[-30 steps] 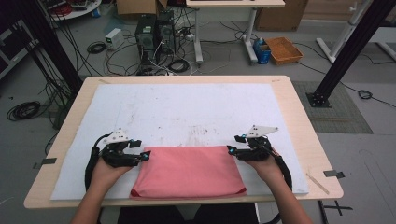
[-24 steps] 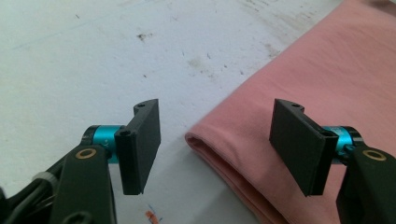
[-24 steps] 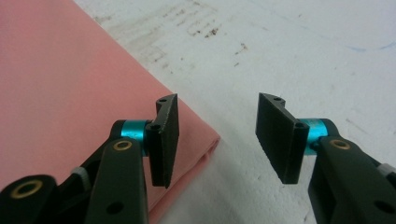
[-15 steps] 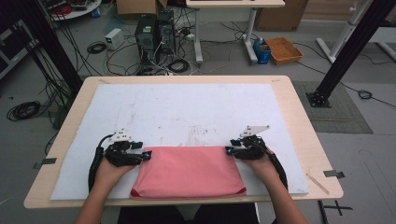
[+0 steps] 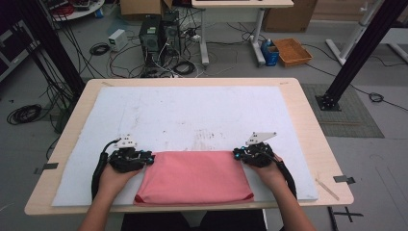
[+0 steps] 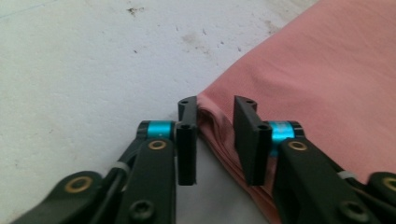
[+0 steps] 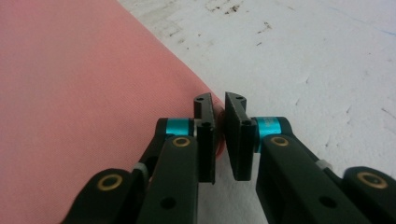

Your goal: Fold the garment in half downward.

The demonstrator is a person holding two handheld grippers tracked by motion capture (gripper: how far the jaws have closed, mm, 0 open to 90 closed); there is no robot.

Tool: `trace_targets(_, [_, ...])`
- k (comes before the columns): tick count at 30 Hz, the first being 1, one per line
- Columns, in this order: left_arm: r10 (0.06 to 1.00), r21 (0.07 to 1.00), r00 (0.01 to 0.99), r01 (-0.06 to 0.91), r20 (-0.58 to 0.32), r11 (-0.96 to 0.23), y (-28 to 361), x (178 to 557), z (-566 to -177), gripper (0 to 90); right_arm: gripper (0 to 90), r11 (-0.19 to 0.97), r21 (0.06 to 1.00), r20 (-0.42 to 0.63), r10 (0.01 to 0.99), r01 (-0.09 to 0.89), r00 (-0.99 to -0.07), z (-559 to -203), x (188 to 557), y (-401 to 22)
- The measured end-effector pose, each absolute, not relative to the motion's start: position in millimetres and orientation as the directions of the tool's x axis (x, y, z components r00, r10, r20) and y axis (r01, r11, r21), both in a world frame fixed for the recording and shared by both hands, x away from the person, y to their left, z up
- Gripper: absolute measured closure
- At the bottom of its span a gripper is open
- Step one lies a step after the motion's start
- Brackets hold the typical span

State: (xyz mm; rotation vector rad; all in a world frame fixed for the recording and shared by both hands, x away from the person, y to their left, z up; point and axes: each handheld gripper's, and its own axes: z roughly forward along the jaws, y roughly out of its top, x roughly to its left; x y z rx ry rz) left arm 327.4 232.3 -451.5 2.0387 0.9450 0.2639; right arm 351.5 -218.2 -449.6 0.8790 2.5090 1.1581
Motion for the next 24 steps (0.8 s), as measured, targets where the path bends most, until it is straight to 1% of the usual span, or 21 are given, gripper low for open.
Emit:
trace_targets(2, [0.697,0.774,0.7,0.524,-0.155,-0.356,232,327,-451,82.5,86.0,0.509,0.754,0.023,0.612,0.415,-0.791,-449,351,-218])
trace_targets(4, [0.695,0.776,0.706,0.513,-0.139,-0.366,231,326,-451,84.0,86.3,0.513,0.754,0.013,0.612,0.41,-0.79,-448,350,-217])
trace_targets(14, [0.701,0.808,0.7,0.487,-0.134,-0.331,233,329,-448,84.9,86.7,0.507,0.77,-0.015,0.621,0.388,-0.784,-437,355,-221])
trace_targets(24, [0.712,0.807,0.69,0.492,-0.131,-0.328,229,350,-446,84.8,86.7,0.513,0.76,-0.028,0.64,0.4,-0.768,-434,370,-222])
